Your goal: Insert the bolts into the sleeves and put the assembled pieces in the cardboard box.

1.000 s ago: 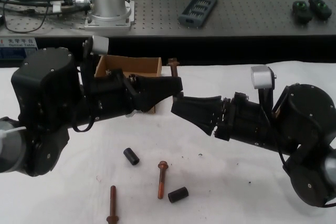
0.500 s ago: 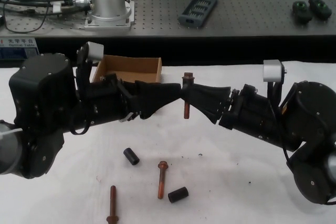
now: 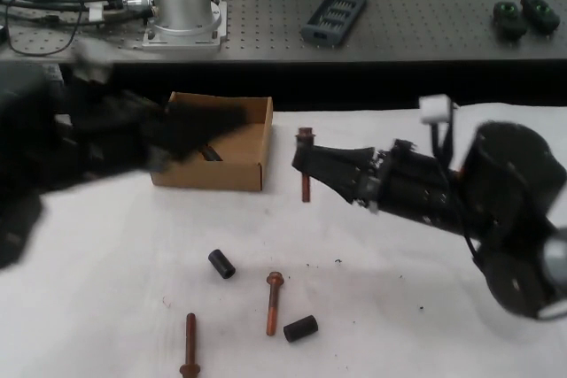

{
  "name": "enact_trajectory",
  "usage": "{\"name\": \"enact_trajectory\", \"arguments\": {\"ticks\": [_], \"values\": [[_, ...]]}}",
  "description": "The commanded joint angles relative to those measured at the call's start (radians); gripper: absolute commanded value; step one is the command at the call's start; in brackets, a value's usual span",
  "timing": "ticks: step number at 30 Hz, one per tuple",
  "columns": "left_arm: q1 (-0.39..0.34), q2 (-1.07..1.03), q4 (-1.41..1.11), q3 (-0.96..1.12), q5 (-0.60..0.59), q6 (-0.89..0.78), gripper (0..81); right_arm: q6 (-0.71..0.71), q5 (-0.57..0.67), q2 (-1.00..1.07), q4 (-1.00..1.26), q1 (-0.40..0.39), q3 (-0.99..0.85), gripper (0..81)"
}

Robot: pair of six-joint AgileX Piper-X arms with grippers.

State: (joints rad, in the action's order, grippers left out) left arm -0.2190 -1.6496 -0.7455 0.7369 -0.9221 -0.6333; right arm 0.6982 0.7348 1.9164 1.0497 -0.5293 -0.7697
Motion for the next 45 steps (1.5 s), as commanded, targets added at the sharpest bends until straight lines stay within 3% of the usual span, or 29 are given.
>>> {"name": "enact_trajectory", "arguments": {"ticks": [1, 3, 7, 11, 15, 24, 33, 39, 45], "values": [[0.186, 0.179, 0.178, 0.006, -0.070, 0.009, 36.2, -0.070, 0.033, -0.009, -0.216, 0.003, -0.131, 5.1], [0.255, 0.245, 0.325, 0.006, -0.071, 0.054, 28.2, -0.165, 0.054, -0.009, -0.334, -0.004, -0.224, 5.1], [0.352, 0.368, 0.600, 0.006, -0.073, 0.178, 0.4, -0.308, -0.011, -0.009, -0.654, -0.014, -0.438, 5.1], [0.356, 0.466, 0.792, 0.006, -0.055, 0.313, 0.0, -0.505, -0.075, 0.033, -0.965, -0.020, -0.648, 5.1], [0.319, 0.529, 0.982, 0.006, 0.073, 0.408, 0.0, -0.513, -0.081, 0.128, -1.077, -0.020, -0.797, 5.1], [0.218, 0.627, 1.358, 0.006, 0.526, 0.462, 0.0, -0.511, -0.142, 0.327, -1.236, -0.043, -1.017, 5.1], [0.210, 0.694, 1.516, 0.006, 0.595, 0.462, 0.0, -0.489, -0.140, 0.456, -1.269, -0.100, -1.121, 5.1], [0.205, 0.745, 1.614, 0.006, 0.756, 0.464, 0.0, -0.489, -0.141, 0.487, -1.268, -0.113, -1.132, 5.1], [0.168, 0.791, 1.628, 0.006, 0.777, 0.497, 0.0, -0.489, -0.151, 0.487, -1.268, -0.113, -1.147, 5.1]]}}
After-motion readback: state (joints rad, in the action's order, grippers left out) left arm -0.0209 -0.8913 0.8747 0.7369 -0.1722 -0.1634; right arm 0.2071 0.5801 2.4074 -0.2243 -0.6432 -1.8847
